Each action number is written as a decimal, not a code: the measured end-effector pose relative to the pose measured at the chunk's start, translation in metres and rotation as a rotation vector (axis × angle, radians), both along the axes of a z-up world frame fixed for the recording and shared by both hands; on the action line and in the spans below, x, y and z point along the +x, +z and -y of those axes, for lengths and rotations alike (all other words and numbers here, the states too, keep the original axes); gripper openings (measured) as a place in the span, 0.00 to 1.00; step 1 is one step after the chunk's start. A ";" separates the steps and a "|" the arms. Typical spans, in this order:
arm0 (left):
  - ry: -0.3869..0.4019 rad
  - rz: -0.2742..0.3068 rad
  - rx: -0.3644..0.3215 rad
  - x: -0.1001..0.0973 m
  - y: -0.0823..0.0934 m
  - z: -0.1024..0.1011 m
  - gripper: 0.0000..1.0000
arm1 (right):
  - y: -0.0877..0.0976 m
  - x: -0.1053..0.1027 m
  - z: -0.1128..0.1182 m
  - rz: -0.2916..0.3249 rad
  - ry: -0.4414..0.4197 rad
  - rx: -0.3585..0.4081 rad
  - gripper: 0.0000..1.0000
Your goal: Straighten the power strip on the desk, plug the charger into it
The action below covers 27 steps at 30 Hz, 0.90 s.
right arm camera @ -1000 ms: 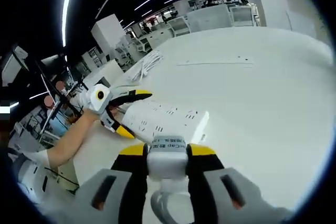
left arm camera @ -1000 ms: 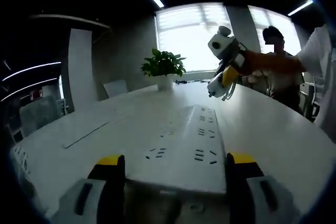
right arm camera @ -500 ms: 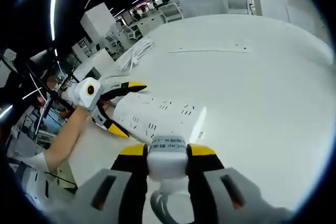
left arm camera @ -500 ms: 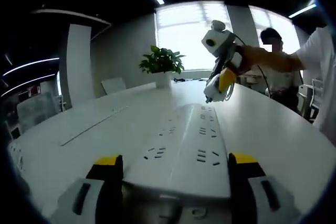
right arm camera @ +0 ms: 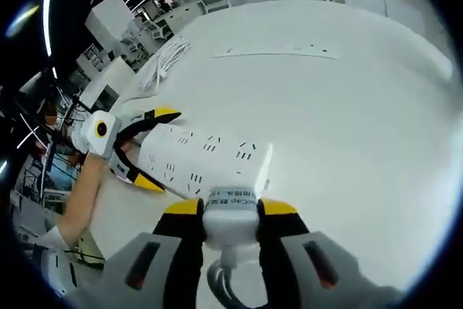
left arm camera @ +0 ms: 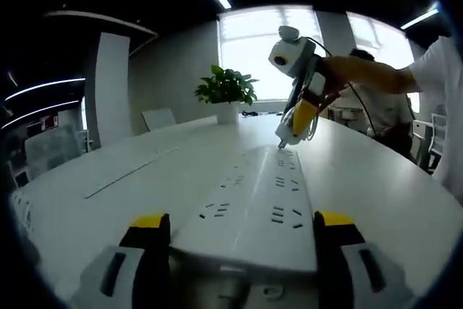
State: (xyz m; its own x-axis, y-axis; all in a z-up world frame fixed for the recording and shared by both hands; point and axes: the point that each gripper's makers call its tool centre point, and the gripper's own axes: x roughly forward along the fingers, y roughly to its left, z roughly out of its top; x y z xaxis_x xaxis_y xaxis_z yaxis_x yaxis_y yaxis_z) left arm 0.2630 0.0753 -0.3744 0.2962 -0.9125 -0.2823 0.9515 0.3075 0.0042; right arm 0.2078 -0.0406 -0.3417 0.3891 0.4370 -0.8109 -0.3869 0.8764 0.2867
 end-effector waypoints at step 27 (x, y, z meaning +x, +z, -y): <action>-0.217 -0.091 0.268 -0.005 0.000 0.020 0.76 | -0.004 -0.010 0.016 -0.034 0.026 -0.110 0.28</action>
State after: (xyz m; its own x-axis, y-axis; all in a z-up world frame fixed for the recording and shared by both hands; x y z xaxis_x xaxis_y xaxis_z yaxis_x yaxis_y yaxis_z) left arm 0.2581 0.0552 -0.3741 0.0665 -0.8415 -0.5361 0.9948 0.0977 -0.0300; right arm 0.1977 -0.0562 -0.3455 0.3500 0.3539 -0.8673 -0.4013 0.8933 0.2026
